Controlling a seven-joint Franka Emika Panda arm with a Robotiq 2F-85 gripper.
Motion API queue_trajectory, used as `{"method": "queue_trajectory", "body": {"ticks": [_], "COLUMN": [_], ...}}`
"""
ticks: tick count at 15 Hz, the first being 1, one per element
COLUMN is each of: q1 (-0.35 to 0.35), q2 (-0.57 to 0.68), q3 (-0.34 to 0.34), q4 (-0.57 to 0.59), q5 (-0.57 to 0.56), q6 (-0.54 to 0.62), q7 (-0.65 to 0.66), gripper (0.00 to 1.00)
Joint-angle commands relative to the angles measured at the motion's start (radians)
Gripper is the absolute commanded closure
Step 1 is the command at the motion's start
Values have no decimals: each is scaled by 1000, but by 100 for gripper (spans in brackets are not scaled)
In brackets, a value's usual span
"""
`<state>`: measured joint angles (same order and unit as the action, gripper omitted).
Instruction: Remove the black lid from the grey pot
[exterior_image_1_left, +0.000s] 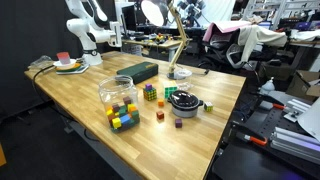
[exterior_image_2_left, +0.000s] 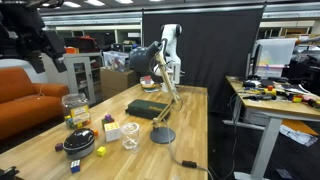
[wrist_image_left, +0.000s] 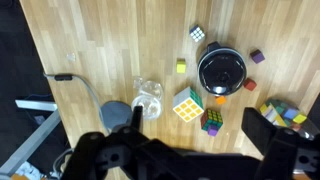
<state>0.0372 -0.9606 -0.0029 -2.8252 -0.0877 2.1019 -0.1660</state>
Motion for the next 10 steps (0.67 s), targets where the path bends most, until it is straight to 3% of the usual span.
{"method": "queue_trajectory", "body": {"ticks": [1, 10], "q1": [6, 6], "q2": [5, 20], "q3": [-5, -5], "q4": [-20, -36], "q5": [-6, -6], "q6": [-12, -11], "q7": [5, 5], "gripper": [0, 0]}}
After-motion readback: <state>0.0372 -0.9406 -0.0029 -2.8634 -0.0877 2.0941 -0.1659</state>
